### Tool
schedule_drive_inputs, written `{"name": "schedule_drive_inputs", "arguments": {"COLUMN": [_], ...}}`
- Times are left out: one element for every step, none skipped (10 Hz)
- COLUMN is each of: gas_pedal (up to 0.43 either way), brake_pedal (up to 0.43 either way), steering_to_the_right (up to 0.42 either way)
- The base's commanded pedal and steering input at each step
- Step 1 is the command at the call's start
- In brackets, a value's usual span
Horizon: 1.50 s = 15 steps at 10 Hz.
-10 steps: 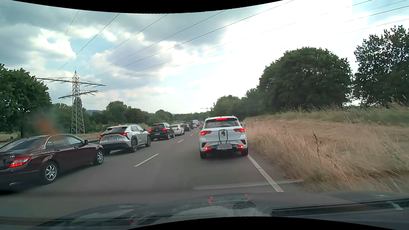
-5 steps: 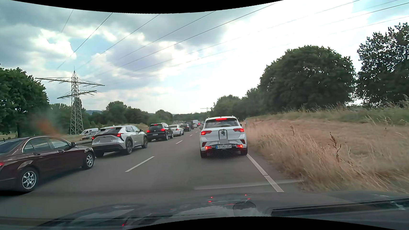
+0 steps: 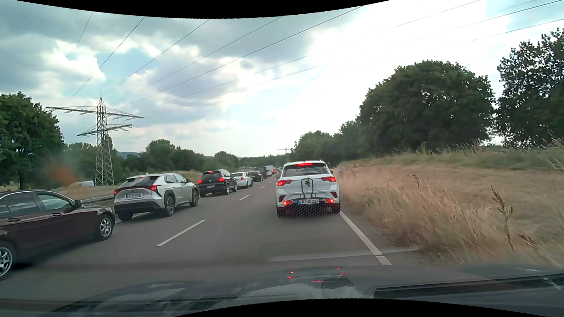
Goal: Follow the waypoints while adhering to traffic rules and regulations
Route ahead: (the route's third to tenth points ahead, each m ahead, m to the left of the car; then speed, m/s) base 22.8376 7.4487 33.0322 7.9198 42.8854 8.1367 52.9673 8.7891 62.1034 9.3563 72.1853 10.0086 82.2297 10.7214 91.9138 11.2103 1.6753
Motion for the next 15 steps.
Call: {"name": "schedule_drive_inputs", "arguments": {"gas_pedal": [0.0, 0.0, 0.0, 0.0, 0.0, 0.0, 0.0, 0.0, 0.0, 0.0, 0.0, 0.0, 0.0, 0.0, 0.0], "brake_pedal": [0.073, 0.073, 0.073, 0.067, 0.067, 0.067, 0.061, 0.067, 0.073, 0.073, 0.079, 0.085, 0.085, 0.085, 0.079], "steering_to_the_right": [-0.005, -0.005, -0.005, -0.005, -0.005, -0.005, -0.005, -0.005, -0.005, -0.005, -0.005, -0.005, -0.005, -0.005, -0.005]}}
